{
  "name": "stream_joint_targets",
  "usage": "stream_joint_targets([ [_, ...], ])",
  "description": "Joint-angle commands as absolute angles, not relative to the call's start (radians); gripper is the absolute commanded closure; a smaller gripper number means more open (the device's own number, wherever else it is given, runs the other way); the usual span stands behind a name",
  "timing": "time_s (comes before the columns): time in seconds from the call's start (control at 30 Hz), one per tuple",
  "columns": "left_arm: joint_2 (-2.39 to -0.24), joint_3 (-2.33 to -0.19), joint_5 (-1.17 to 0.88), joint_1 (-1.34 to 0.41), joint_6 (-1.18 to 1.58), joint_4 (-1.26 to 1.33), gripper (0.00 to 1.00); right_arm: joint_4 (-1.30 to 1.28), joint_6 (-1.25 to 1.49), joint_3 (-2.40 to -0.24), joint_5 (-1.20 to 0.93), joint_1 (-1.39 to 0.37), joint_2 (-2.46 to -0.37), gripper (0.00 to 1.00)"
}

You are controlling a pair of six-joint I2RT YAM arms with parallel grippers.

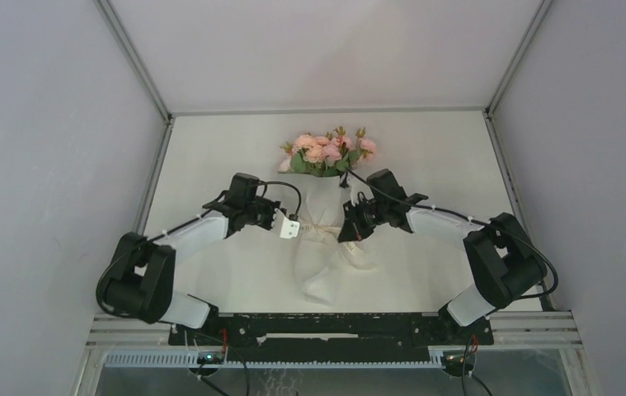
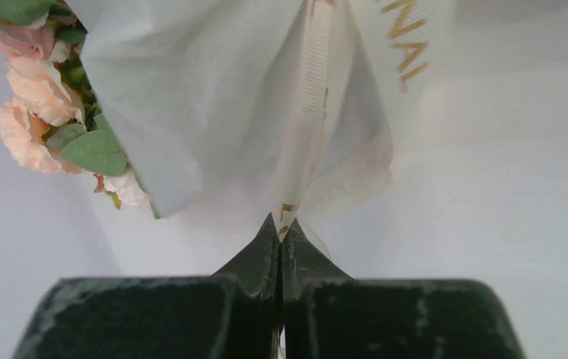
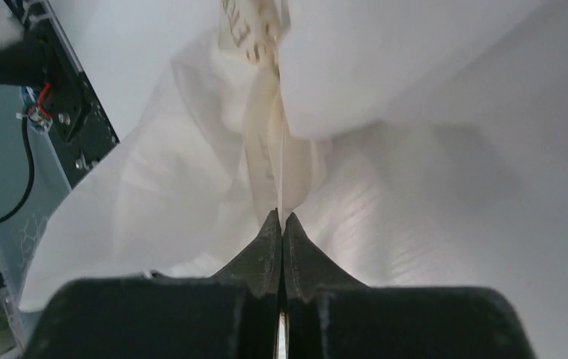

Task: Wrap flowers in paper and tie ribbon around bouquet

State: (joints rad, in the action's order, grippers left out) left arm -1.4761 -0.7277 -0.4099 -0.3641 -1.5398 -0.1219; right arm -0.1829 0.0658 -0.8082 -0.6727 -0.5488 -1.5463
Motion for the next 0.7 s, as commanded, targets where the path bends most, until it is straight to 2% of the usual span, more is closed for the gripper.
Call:
stream_joint_targets([
  [0.0,-1.313,-0.729,-0.358,-0.444,-1.369,-0.436,1.0,-0.244,0.064,-0.957,-0.641,-0.54,-1.543,1.0],
  [0.23,-1.172,-0.679,-0.373,-0.499,-1.21,-0.458,1.0,-0.345,0.081,-1.029,-0.59,-0.53,-1.599,1.0],
  [0.27,-1.162,-0.667,-0.374,-0.508,-1.199,-0.459,0.93,-0.364,0.077,-1.033,-0.565,-0.527,-1.59,0.93],
  [0.3,-1.147,-0.658,-0.376,-0.518,-1.188,-0.464,0.7,-0.396,0.069,-1.039,-0.53,-0.519,-1.577,0.76],
  [0.33,-1.131,-0.652,-0.381,-0.527,-1.174,-0.47,0.38,-0.438,0.063,-1.051,-0.5,-0.502,-1.56,0.57],
  [0.37,-1.113,-0.647,-0.384,-0.536,-1.149,-0.473,0.05,-0.48,0.074,-1.059,-0.452,-0.472,-1.535,0.29],
  [0.4,-1.09,-0.649,-0.386,-0.544,-1.11,-0.472,0.01,-0.516,0.097,-1.065,-0.406,-0.429,-1.506,0.04],
  [0.43,-1.065,-0.656,-0.384,-0.547,-1.054,-0.461,0.0,-0.54,0.115,-1.066,-0.379,-0.366,-1.464,0.01],
  [0.5,-1.01,-0.683,-0.322,-0.543,-0.807,-0.349,0.0,-0.534,0.169,-1.054,-0.34,-0.236,-1.336,0.0],
  [0.6,-0.916,-0.729,0.004,-0.453,-0.241,-0.076,0.0,-0.392,0.28,-0.977,-0.235,-0.072,-1.132,0.0],
  [0.67,-0.852,-0.749,0.151,-0.349,-0.023,-0.066,0.0,-0.289,0.304,-0.9,-0.112,-0.02,-1.023,0.0],
])
